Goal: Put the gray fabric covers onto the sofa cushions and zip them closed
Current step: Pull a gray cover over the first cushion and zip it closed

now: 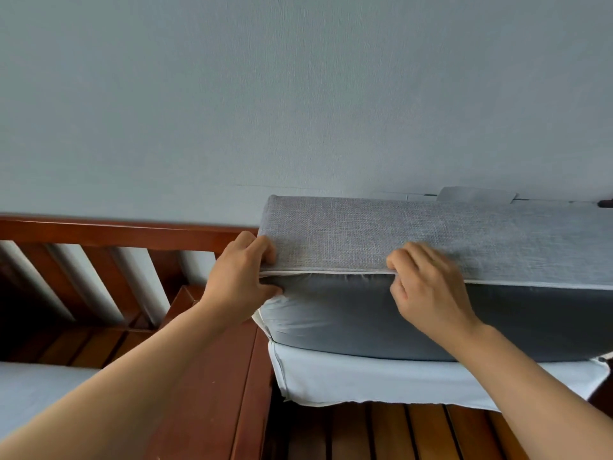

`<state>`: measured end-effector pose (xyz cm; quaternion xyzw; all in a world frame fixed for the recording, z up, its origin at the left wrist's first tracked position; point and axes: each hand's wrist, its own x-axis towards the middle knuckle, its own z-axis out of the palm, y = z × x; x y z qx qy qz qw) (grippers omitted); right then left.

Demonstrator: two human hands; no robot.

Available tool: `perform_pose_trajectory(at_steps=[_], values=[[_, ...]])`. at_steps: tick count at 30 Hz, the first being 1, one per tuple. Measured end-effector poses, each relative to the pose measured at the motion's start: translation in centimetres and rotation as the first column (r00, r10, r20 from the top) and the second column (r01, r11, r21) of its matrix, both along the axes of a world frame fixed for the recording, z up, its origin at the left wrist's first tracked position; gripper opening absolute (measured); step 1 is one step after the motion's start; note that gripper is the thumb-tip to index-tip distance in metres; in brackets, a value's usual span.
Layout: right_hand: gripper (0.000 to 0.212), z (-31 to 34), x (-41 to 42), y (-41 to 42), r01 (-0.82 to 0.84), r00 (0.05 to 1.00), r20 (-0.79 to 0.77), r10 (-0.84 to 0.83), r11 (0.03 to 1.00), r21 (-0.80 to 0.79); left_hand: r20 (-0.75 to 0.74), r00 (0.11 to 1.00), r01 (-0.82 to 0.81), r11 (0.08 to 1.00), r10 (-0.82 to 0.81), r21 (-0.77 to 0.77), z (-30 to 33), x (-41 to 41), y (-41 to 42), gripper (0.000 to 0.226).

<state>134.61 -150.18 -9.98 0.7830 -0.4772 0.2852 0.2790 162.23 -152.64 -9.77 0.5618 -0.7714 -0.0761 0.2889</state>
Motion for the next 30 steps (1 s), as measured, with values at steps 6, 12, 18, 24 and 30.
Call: perform_pose_trajectory(at_steps=[6,12,18,24,30], values=[[0.018,-0.2,0.8,1.3,-0.071,0.997,0.007,0.072,0.993,-0.093,0.076,0.995,-0.066,0.997,0.070,-0.048,-0.2,-0.9,-0.5,0.055],[0.034,-0.7,0.3,1.6,-0.008,0.996,-0.086,-0.001,0.995,-0.102,0.220,0.968,-0.077,0.979,0.119,-0.191,-0.7,-1.5,0.9,0.050],[0.031,0.1,-4.6,2.2,0.264,0.963,-0.025,-0.267,0.961,-0.081,0.342,0.939,0.109,0.970,-0.029,-0.218,0.3,-7.6,2.0,0.058],[0.033,0.4,-14.7,4.0,0.417,0.908,0.005,-0.418,0.906,-0.074,0.393,0.911,0.191,0.971,-0.121,-0.142,0.3,-19.3,2.7,0.074],[0.030,1.1,-25.3,4.7,0.570,0.822,0.041,-0.568,0.821,-0.035,0.430,0.879,0.269,0.959,-0.206,-0.090,0.7,-31.5,3.1,0.077]])
